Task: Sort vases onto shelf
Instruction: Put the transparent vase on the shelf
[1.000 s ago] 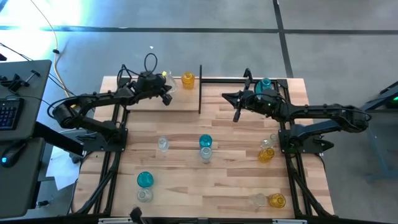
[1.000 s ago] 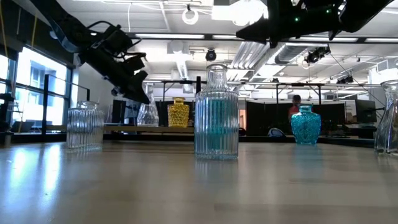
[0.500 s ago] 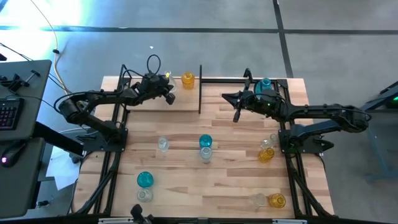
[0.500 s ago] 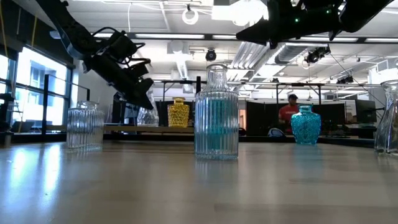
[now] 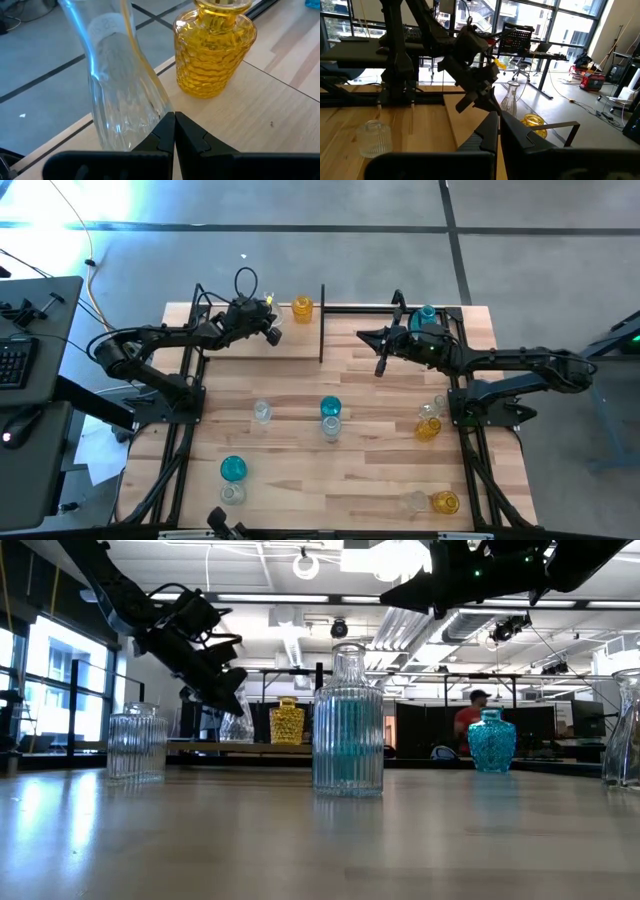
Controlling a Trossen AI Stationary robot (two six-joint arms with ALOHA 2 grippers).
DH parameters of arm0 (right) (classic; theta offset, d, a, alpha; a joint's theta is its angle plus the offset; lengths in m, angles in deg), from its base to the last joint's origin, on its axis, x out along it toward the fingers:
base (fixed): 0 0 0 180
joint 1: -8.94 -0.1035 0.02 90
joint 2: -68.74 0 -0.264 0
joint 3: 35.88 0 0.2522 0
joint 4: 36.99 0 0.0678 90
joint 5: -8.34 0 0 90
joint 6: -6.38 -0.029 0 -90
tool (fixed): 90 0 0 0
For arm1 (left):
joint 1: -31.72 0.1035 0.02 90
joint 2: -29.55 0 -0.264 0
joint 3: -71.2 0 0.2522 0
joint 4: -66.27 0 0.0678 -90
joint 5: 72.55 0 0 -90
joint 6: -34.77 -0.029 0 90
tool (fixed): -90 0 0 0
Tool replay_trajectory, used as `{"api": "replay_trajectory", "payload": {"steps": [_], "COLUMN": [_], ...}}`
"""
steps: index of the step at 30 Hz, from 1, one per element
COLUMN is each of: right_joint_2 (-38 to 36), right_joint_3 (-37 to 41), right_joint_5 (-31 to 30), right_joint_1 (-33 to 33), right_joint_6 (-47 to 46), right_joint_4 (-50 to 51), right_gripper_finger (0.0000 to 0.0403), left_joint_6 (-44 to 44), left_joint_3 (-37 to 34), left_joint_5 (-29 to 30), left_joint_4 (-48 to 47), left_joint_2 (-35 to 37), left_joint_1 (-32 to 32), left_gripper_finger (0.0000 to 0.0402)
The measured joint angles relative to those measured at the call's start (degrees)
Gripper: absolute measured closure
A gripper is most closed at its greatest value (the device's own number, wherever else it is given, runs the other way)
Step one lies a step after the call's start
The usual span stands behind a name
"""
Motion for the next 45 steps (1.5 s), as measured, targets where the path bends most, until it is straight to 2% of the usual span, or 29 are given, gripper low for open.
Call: {"api": "replay_trajectory", "payload": {"steps": [5, 12, 18, 31, 45], "right_joint_2": [0.0, 0.0, 0.0, 0.0, 0.0], "right_joint_3": [0.0, 0.0, 0.0, 0.0, 0.0], "right_joint_5": [0.0, 0.0, 0.0, 0.0, 0.0], "right_joint_1": [0.0, 0.0, 0.0, 0.0, 0.0], "right_joint_6": [0.0, 0.0, 0.0, 0.0, 0.0], "right_joint_4": [0.1, 0.5, 0.5, 0.6, 0.8], "right_gripper_finger": [0.0403, 0.0403, 0.0403, 0.0403, 0.0403], "left_joint_6": [0.0, -0.6, -1.0, -1.7, -1.7], "left_joint_3": [0.0, 0.0, 0.0, 0.0, 0.0], "left_joint_5": [-0.2, 0.9, 8.3, 3.7, 2.0], "left_joint_4": [0.2, -8.3, -14.0, -10.4, -8.8], "left_joint_2": [0.1, 5.5, 7.0, 6.1, 6.1], "left_joint_1": [-0.1, -0.5, 0.2, 2.9, 3.0], "left_gripper_finger": [0.0401, 0.0402, 0.0402, 0.0401, 0.0401]}}
